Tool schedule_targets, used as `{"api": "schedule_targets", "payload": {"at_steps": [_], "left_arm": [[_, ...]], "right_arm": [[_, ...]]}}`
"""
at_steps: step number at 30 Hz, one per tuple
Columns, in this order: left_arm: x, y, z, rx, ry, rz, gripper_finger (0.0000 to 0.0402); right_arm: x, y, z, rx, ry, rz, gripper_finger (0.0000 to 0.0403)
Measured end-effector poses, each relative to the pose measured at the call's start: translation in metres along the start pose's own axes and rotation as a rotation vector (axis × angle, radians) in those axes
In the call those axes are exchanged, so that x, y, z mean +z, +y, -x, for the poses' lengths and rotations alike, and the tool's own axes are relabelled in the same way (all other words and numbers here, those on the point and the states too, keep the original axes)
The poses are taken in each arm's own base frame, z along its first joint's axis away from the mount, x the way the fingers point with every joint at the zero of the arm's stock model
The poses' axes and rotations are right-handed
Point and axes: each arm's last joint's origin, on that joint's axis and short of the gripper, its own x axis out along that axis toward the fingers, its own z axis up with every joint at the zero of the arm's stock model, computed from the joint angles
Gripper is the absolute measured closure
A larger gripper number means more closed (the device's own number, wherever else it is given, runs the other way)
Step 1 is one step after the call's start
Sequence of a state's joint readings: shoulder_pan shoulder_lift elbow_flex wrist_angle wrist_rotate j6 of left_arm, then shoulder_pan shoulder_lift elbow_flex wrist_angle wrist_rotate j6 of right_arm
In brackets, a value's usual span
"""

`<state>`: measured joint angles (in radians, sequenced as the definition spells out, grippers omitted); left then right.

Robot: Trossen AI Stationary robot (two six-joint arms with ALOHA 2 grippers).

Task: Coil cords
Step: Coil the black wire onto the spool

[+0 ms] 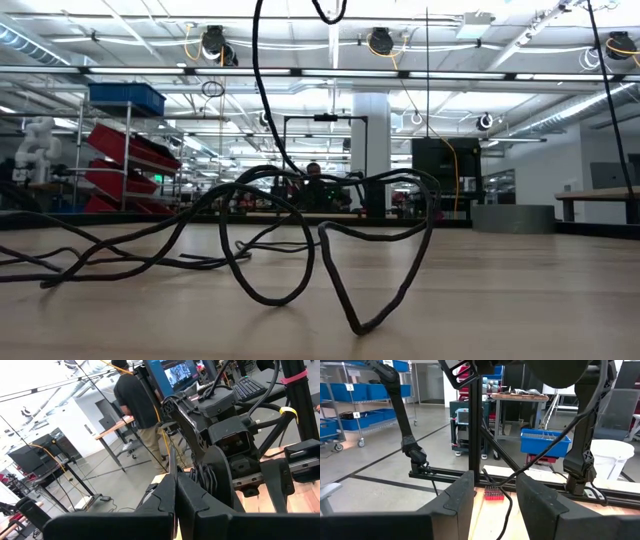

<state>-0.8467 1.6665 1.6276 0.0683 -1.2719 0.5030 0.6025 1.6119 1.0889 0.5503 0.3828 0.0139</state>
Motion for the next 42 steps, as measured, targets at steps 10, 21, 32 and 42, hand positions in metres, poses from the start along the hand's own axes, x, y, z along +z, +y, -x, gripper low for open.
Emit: {"api": "schedule_targets", "payload": {"at_steps": [10,21,32,42], "left_arm": [[0.000,0.000,0.000,0.000,0.000,0.000,0.0400],[0.000,0.000,0.000,0.000,0.000,0.000,0.0400],[0.000,0.000,0.000,-0.001,0.000,0.000,0.0400],[0.000,0.000,0.000,-0.001,0.000,0.000,0.0400]], "right_arm": [[0.000,-0.005,-0.002,-0.017,0.000,0.000,0.0278],[0.000,-0.011,-0.004,-0.039,0.000,-0.008,0.0333],[0.000,-0.008,-0.003,-0.028,0.000,-0.026,0.0363],[-0.004,-0.007,-0.002,-0.024,0.042,-0.028,0.0273]]}}
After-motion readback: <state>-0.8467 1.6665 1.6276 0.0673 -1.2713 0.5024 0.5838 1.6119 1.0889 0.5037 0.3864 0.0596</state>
